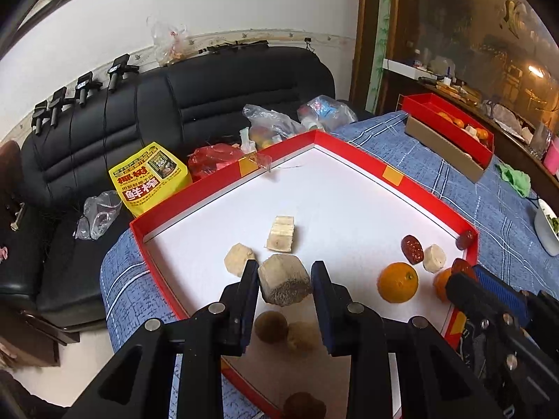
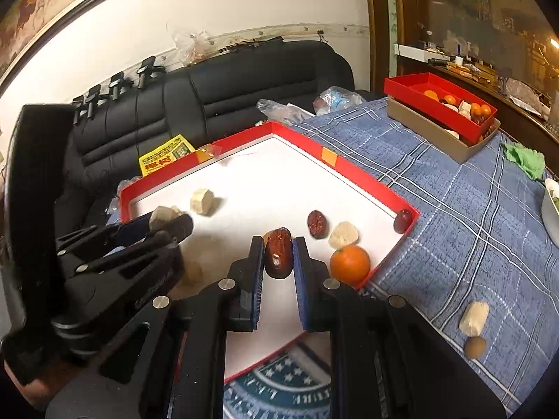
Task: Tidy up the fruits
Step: 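Lower the date and pastry into the tray and open both grippers, then grasp a brown round fruit with the right gripper while the left grasps a beige pastry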
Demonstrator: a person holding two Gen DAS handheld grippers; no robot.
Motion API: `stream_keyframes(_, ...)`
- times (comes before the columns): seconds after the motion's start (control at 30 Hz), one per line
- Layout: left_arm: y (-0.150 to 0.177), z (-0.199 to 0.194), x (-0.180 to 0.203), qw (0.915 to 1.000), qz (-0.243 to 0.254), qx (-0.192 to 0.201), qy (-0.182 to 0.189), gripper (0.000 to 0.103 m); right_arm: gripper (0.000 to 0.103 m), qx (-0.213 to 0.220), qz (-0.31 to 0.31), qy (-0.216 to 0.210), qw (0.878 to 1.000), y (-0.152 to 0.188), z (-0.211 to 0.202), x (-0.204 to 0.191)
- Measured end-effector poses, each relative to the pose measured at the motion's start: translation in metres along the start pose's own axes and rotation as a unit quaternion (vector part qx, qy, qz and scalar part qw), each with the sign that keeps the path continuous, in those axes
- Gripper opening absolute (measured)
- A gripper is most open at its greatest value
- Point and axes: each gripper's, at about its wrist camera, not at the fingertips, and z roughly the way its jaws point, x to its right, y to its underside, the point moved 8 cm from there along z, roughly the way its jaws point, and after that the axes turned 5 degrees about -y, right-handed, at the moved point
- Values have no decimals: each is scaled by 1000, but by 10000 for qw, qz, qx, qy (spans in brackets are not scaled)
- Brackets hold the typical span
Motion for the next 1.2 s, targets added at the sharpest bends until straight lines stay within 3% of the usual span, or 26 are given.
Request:
stream_keyframes(0.47, -13, 15, -10, 9996, -112, -63, -252, 29, 16, -225, 189, 94, 9995, -10, 30, 13)
stream_keyframes(0.57, -11, 22, -13, 9992, -166, -285, -236, 29, 16, -301, 206, 105, 9993, -9, 36, 13)
stream_keyframes(0.6, -9, 24, -13, 9989, -166, -374, -219, 36, 16, -334, 202, 97, 9992, -8, 37, 13)
stream_keyframes(0.67, -6, 24, -14, 9984, -159, -464, -281, 52, 24, -395, 135, 95, 9991, -6, 38, 10)
stream_keyframes(0.7, -5, 23, -15, 9983, -176, -464, -303, 58, 44, -379, 109, 136, 9991, -5, 36, 11)
stream_keyframes(0.73, -4, 22, -16, 9981, -222, -492, -312, 62, 57, -346, 101, 160, 9992, -5, 32, 11)
stream_keyframes(0.77, -2, 21, -16, 9978, -272, -540, -268, 67, 61, -299, 114, 212, 9993, -5, 28, 13)
stream_keyframes(0.93, 2, 5, -16, 9975, -456, -513, -192, 68, 61, -3, 196, 347, 9992, 7, -15, 32)
stream_keyframes(1.03, 2, -16, -6, 9985, -478, -267, -38, 68, 62, 244, 362, 509, 9977, 23, -54, 55)
stream_keyframes(1.2, 14, -59, 32, 9987, -103, 231, 445, 68, 61, 241, 676, 940, 9930, 73, -108, 105)
